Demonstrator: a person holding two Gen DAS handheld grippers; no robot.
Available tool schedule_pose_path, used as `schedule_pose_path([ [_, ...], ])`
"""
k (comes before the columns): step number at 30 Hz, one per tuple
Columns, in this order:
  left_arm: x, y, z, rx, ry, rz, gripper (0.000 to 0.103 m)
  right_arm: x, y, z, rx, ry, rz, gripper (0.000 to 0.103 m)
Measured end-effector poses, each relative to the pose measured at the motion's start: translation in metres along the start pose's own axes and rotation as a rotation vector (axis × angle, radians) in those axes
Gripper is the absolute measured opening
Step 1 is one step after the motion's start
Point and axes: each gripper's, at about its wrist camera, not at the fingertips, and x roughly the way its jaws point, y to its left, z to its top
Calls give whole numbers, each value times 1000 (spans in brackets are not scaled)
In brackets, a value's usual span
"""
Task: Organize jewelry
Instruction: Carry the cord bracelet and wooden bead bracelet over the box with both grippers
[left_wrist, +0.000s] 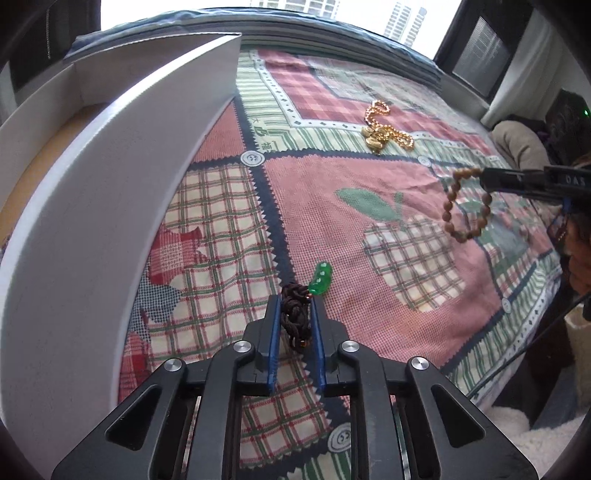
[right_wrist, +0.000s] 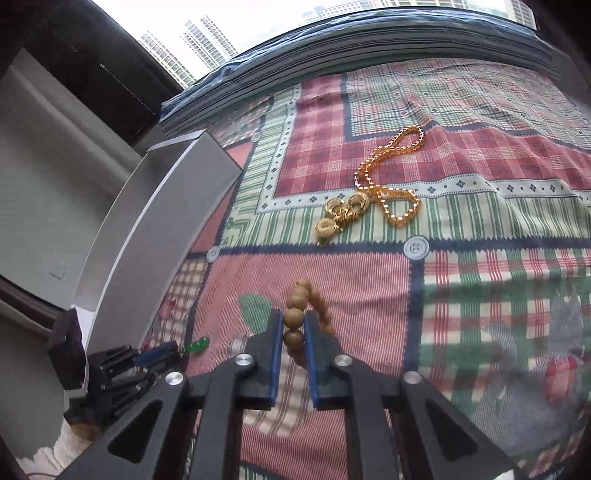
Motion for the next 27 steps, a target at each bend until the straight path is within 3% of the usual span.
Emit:
schedule_pose_path([
  [4, -10, 1, -13, 3, 7, -6, 14, -19, 11, -34, -41, 3, -1, 12],
  [9, -10, -1, -22, 29, 20, 15, 15, -16, 0, -54, -43, 5, -110, 12],
  [13, -6, -1, -23, 27, 23, 28, 15, -12, -20, -59, -16, 1, -160, 12],
  [23, 4, -5, -24, 50, 34, 53, 19, 2, -35, -60, 42, 29, -118, 15],
  [27, 3, -4, -24, 43, 36, 49, 15, 8, -33, -62, 39, 29, -167, 26],
])
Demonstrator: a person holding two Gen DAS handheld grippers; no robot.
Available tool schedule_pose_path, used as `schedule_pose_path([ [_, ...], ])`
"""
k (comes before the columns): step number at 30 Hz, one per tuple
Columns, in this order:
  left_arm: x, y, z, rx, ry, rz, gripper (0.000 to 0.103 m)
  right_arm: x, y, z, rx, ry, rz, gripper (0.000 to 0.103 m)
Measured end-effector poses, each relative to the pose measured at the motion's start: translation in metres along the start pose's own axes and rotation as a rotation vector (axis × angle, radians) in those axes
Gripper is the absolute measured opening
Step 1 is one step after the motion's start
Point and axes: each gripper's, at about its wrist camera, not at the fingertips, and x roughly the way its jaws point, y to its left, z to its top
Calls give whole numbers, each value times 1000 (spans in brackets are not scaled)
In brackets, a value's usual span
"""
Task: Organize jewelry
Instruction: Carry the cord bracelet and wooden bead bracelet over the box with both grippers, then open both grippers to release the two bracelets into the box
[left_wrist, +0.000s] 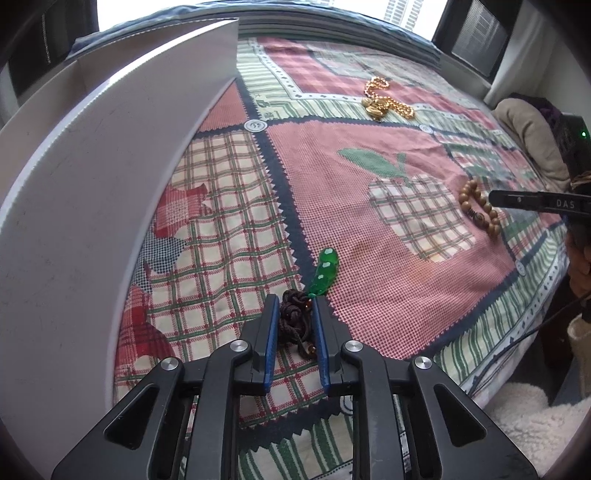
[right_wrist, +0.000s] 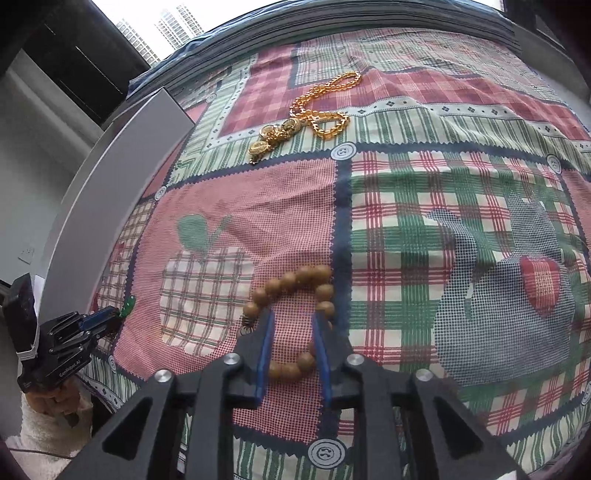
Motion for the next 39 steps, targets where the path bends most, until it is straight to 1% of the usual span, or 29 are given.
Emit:
schedule_pose_path([
  [2, 0, 0, -1, -7, 0, -14, 13, -7, 10, -3, -47, -21, -18, 26],
  [4, 0, -1, -1, -18, -4, -18, 12, -10, 24, -6, -111, -22, 1, 27],
  [5, 0, -1, 0, -30, -4, -29, 11, -8, 31, -7, -146, -14, 5, 27],
  [7, -1, 2, 1, -69, -7, -59, 11, 3, 43, -10, -200, 7, -28, 27],
  [10, -11, 8, 3, -126, -23, -93, 10, 21, 48, -12, -236, 46, -69, 27],
  [11, -18, 9, 4, -145, -34, -105, 10, 21, 48, -13, -243, 44, -77, 23],
  [12, -26, 11, 5, -161, -46, -116, 10, 18, 50, -14, -249, 36, -74, 14],
  [16, -67, 16, 14, -209, -106, -140, 10, -14, 58, -9, -239, -21, -14, 14],
  [20, -117, 25, 26, -238, -172, -126, 10, -51, 79, 7, -255, -92, 63, 13],
  [22, -144, 33, 31, -249, -208, -108, 10, -66, 97, 18, -284, -120, 113, 13],
  [25, -183, 56, 36, -274, -260, -55, 10, -84, 134, 34, -345, -158, 189, 13],
  [27, -203, 76, 38, -299, -288, -7, 10, -91, 165, 45, -392, -184, 235, 13],
  [29, -216, 99, 37, -331, -309, 61, 10, -94, 198, 57, -441, -194, 288, 13],
  [31, -220, 123, 32, -374, -311, 108, 10, -91, 228, 67, -469, -199, 336, 13],
  [34, -215, 160, 21, -447, -295, 154, 10, -78, 275, 81, -522, -194, 378, 13],
  [37, -200, 192, 5, -513, -257, 208, 10, -51, 316, 88, -543, -120, 445, 13],
  [39, -187, 211, -5, -547, -226, 246, 10, -29, 343, 86, -572, -53, 476, 13],
])
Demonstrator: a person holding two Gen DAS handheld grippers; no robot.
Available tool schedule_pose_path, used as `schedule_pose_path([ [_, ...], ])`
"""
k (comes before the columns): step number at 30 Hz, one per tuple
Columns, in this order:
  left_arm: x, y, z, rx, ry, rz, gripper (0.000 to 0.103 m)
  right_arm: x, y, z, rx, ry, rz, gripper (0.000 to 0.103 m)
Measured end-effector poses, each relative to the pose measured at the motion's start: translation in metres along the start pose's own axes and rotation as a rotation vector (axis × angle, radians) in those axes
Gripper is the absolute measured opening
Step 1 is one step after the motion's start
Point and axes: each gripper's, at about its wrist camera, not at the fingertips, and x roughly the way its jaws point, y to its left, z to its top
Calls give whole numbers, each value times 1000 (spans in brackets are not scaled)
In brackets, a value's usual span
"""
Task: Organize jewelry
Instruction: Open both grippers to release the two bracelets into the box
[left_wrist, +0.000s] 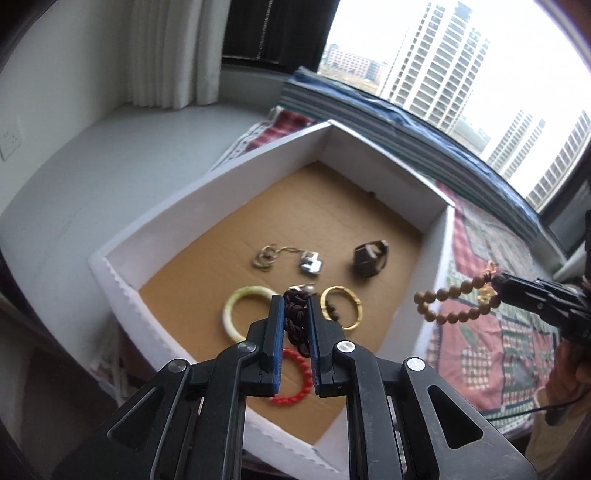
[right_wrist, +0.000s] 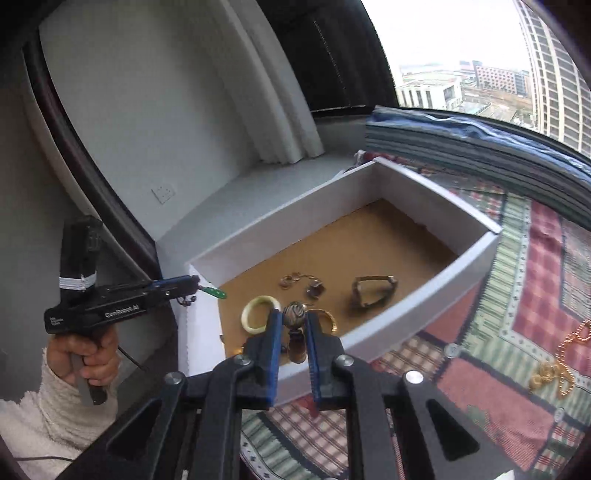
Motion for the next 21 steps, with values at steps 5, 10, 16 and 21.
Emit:
schedule_pose_path([
  [5, 31, 34, -5, -54, 60, 56, 10, 72, 33, -4, -69, 145, -6, 13],
  [10, 48, 45, -7, -54, 75, 91, 11, 113, 60, -22, -154, 247, -66, 14],
  [16, 34, 47, -7, -58, 24, 155, 59, 92, 73, -22, -163, 212, -33, 44],
  [21, 11, 34, -14, -42, -38, 157, 76, 32, 77, -14, -160, 63, -70, 54],
])
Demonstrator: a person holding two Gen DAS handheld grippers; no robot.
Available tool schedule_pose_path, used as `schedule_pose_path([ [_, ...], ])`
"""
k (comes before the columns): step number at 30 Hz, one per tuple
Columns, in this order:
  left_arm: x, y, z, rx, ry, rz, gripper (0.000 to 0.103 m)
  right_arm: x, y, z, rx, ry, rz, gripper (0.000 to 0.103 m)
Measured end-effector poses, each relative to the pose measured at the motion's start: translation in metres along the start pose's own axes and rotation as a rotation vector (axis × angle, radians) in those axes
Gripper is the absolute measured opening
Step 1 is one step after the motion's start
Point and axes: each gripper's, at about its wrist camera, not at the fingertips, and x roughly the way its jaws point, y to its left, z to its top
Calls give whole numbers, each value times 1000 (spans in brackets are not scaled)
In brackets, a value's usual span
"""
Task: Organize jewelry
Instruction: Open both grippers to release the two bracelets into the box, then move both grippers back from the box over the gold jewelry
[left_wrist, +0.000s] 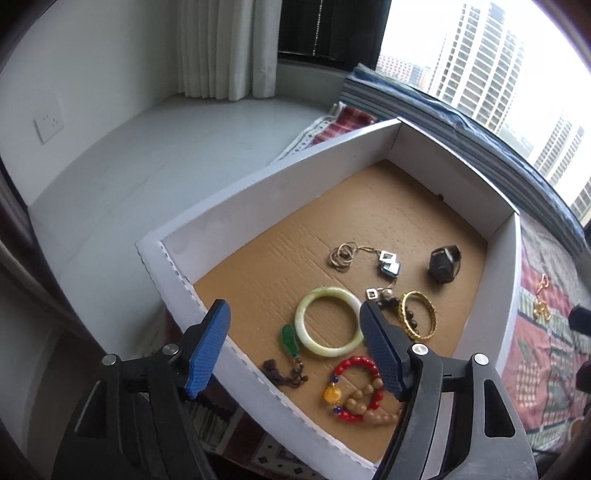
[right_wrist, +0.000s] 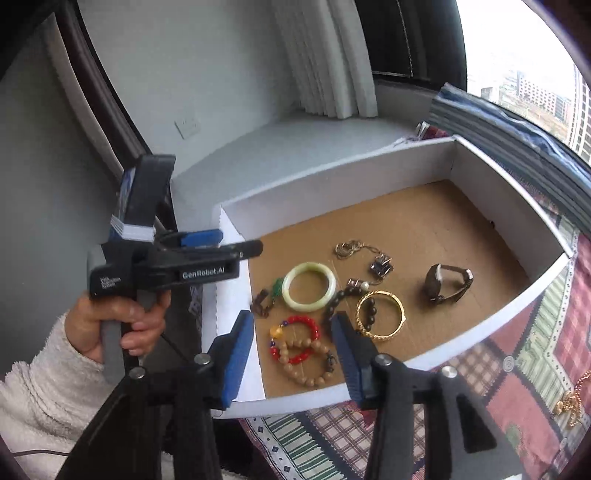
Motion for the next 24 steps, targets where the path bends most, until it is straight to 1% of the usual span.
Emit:
schedule_pose_path([
  [1, -6, -5, -3, 8, -10, -10, 76, -10, -1, -1, -2, -24, -23, 56],
  [3, -17, -20, -11, 36, -33, -33, 80, -29, -1, -9, -9, -62, -78, 57],
  [6, -31, -52, -26, 90, -53, -83, 83, -49, -5, -28, -6, -94, -158, 57],
  [11, -39, -117, -64, 188, -22, -204, 85, -74, -32, -83, 74, -93, -264, 57],
  [14, -34, -159, -88, 247, 10, -262, 85, -86, -55, -125, 152, -77, -362, 57],
  [17, -25, -197, -113, 311, 59, -296, 85, -101, -79, -167, 235, -59, -456, 57],
  [20, -21, -228, -135, 382, 90, -315, 85, -114, -101, -204, 333, -49, -530, 57],
  [24, -19, -253, -156, 453, 107, -303, 85, -132, -122, -239, 431, -56, -572, 57],
])
